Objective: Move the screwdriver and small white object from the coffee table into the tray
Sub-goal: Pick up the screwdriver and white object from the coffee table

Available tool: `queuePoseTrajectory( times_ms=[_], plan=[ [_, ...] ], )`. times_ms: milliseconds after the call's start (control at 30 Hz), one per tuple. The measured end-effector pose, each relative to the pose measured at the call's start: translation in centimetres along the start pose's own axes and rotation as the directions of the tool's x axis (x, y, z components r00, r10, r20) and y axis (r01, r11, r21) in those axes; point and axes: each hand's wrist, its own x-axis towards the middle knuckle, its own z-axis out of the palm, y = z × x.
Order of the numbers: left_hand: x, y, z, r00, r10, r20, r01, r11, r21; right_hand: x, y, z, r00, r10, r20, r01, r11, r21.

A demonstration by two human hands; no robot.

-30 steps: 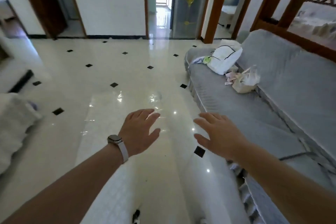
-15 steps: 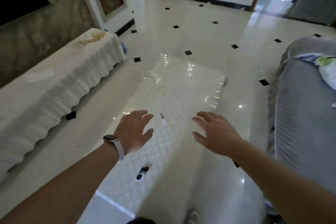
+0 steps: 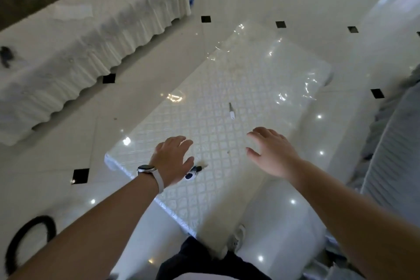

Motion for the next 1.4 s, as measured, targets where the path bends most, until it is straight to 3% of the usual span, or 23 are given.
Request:
queuePoseTrajectory(
  times_ms=[367,733,933,1133,1400],
  plan=[
    [1.9,-6.2,11.2,0.970,-0.160,0.181,0.183,0.976,-0.121,5.8,-2.0,8.8,0.993,0.011,0.114,-0.013,1.000,0.017],
    [7.1,-7.8,24.2,0.931,-0.252,0.264,0.305,0.935,-0.181,17.0,3.3,20.3,0.985,0.017,0.169,-0.032,0.996,0.087],
    [8.4,-7.4,31.0,0.911,-0.346,0.225,0.377,0.920,-0.109,23.7,8.2,27.0,0.990,0.044,0.137,-0.055,0.996,0.077],
    [9.0,-6.9,33.5,0.880,-0.458,0.123,0.470,0.878,-0.093,31.6,12.5,30.3,0.982,0.186,0.012,-0.186,0.980,0.068],
    [9.9,-6.3,34.3,0.910,-0.402,0.103,0.413,0.900,-0.140,36.2,15.2,31.4,0.958,0.249,-0.143,-0.242,0.968,0.066]
  ],
)
